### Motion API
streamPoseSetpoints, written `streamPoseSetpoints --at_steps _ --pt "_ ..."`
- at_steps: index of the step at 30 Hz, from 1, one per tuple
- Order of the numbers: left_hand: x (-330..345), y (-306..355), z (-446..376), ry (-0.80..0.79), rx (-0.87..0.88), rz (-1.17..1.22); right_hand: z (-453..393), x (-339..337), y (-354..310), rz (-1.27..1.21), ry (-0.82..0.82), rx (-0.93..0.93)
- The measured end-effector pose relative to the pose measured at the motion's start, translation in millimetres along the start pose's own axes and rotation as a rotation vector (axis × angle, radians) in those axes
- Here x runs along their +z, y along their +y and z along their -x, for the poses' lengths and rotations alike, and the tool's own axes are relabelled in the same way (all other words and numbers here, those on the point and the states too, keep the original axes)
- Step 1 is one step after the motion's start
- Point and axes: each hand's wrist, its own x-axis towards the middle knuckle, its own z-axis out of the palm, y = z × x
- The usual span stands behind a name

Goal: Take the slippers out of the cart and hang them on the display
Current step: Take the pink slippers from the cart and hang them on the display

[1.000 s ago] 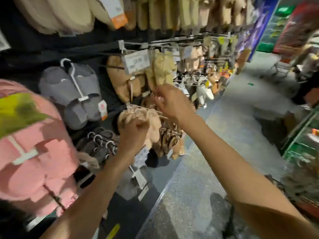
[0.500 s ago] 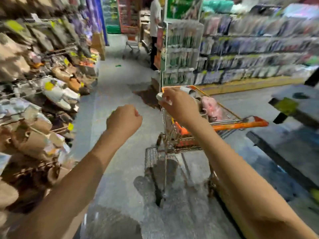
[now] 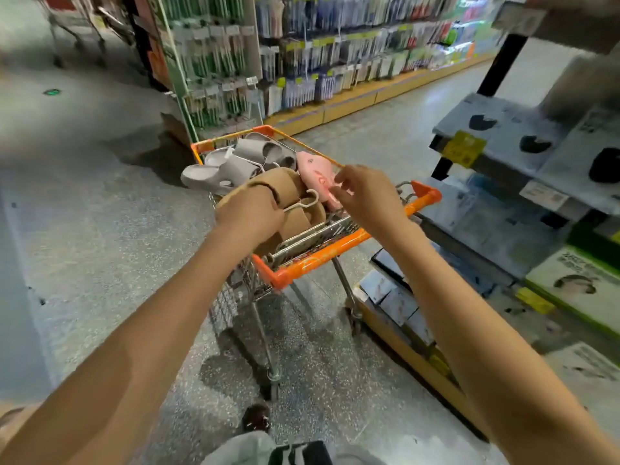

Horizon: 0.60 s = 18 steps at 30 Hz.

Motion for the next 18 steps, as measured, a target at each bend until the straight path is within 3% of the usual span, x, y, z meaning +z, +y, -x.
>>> streamPoseSetpoints --at_steps 5,9,13,18 --pt "22 21 -88 -0.079 0.172 -0.004 -40 14 43 0.000 0.009 0.211" --pt "59 47 -138 -0.213 0.200 -0.036 -59 32 82 0.008 0.001 0.307" --pt "96 67 -176 -0.343 0.132 -0.055 -92 54 128 -0.019 -0.077 0.352" --pt "132 78 -221 -0.389 -0.056 -0.005 -160 84 180 -0.069 -0.195 0.292"
